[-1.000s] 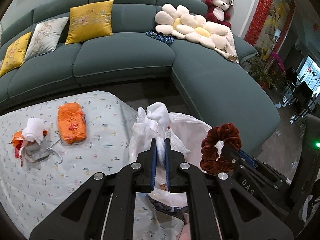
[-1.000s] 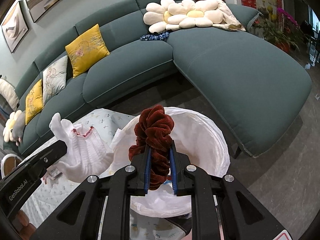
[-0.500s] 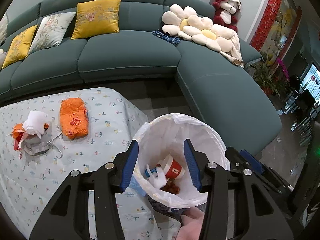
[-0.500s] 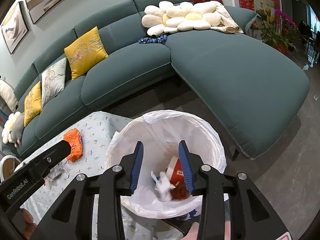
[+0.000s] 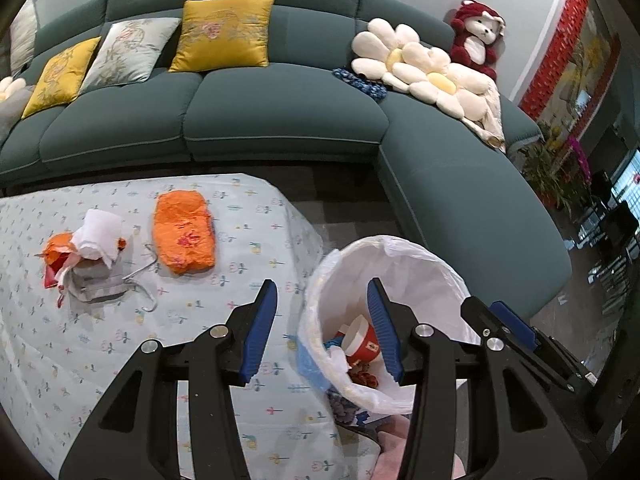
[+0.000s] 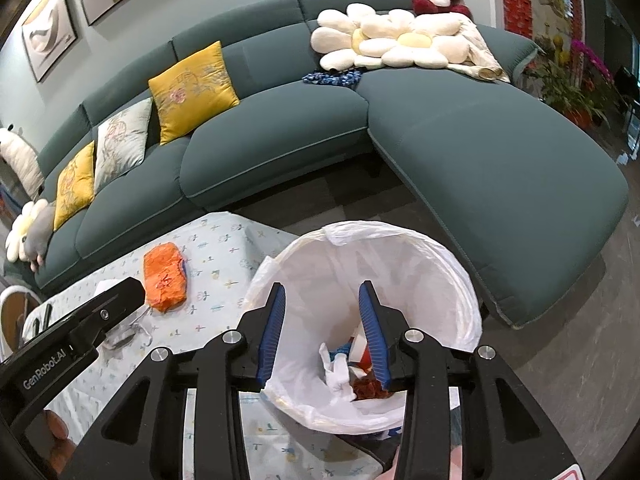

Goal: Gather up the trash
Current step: 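Open left tool over the bin while right tool releases the scrunchie inside, then move both open tools back over the pile of trash on the table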

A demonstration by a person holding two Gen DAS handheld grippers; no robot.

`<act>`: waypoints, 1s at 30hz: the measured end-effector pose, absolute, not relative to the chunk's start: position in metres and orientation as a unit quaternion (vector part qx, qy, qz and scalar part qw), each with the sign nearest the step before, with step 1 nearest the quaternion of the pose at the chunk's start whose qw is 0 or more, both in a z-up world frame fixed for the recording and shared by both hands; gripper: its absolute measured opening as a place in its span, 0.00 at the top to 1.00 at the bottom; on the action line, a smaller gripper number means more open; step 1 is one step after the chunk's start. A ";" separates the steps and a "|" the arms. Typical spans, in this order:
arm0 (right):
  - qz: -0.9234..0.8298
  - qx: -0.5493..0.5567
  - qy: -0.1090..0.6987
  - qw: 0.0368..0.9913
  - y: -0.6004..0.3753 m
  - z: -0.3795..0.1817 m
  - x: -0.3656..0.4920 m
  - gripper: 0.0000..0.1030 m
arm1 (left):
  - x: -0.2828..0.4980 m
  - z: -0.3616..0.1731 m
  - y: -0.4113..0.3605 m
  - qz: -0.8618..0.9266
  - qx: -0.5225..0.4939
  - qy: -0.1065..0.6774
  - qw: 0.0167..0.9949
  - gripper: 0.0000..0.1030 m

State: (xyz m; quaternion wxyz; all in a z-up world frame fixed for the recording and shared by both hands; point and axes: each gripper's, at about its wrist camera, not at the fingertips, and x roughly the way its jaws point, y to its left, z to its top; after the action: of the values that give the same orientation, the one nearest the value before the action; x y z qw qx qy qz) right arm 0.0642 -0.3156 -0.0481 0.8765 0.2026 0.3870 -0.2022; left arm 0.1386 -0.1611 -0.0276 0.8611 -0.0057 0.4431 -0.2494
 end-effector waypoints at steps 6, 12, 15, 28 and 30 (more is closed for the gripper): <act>-0.188 0.187 0.393 0.881 -0.293 -0.044 0.078 0.59 | 0.151 -0.032 -0.128 -0.226 -0.023 0.447 0.865 0.57; -0.166 0.168 0.405 0.884 -0.262 -0.045 0.099 0.59 | 0.167 -0.037 -0.087 -0.197 -0.042 0.451 0.870 0.55; -0.154 0.158 0.411 0.884 -0.244 -0.045 0.110 0.59 | 0.176 -0.042 -0.064 -0.179 -0.052 0.454 0.871 0.54; -0.102 0.117 0.440 0.884 -0.164 -0.053 0.160 0.54 | 0.209 -0.065 0.032 -0.105 -0.087 0.468 0.873 0.48; -0.096 0.112 0.445 0.884 -0.152 -0.055 0.168 0.54 | 0.213 -0.070 0.044 -0.096 -0.088 0.471 0.872 0.48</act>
State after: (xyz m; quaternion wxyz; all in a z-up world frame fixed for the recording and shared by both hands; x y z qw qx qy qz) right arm 0.1682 -0.1516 -0.0553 0.8836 0.1115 0.4445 -0.0956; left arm 0.2129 0.0439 -0.0699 0.8725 -0.0880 0.4710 -0.0963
